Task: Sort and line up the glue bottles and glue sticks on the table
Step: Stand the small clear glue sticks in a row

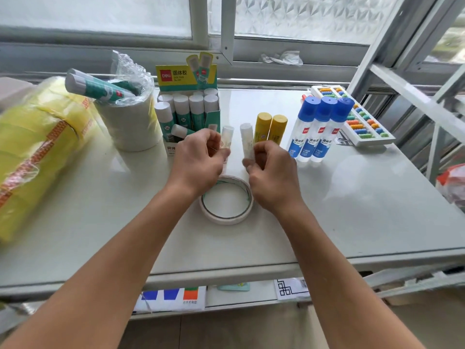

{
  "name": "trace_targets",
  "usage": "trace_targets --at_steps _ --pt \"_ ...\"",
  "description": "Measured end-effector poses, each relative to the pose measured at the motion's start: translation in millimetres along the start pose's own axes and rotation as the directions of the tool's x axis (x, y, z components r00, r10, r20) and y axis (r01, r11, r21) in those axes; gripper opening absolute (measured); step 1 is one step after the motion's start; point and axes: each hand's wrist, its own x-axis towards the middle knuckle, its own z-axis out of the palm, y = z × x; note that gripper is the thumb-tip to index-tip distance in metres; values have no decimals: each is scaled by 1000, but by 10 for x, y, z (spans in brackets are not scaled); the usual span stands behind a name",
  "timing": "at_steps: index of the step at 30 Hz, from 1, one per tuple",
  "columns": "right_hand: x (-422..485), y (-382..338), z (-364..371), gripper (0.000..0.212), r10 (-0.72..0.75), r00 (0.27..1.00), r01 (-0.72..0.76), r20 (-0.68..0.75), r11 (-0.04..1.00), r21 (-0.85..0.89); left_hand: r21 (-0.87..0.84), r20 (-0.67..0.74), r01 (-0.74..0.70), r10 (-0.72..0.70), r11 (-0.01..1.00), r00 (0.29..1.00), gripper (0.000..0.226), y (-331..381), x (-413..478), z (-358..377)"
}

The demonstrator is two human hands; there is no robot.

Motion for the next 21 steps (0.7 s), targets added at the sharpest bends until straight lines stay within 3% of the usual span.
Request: trace_targets --at_steps 7,13,21 --pt "39 34 159 27 -14 999 9 -46 994 -113 -97 -67 -14 7 995 998 18 -104 23 96" --pt "71 49 198 20 -13 998 4 -60 988 -155 -48 -33 -17 15 999 999 12 -128 27 132" --pt "112 37 216 31 8 998 -22 -60 973 -228 -13 -77 19 -20 1000 997 18 -108 29 184"
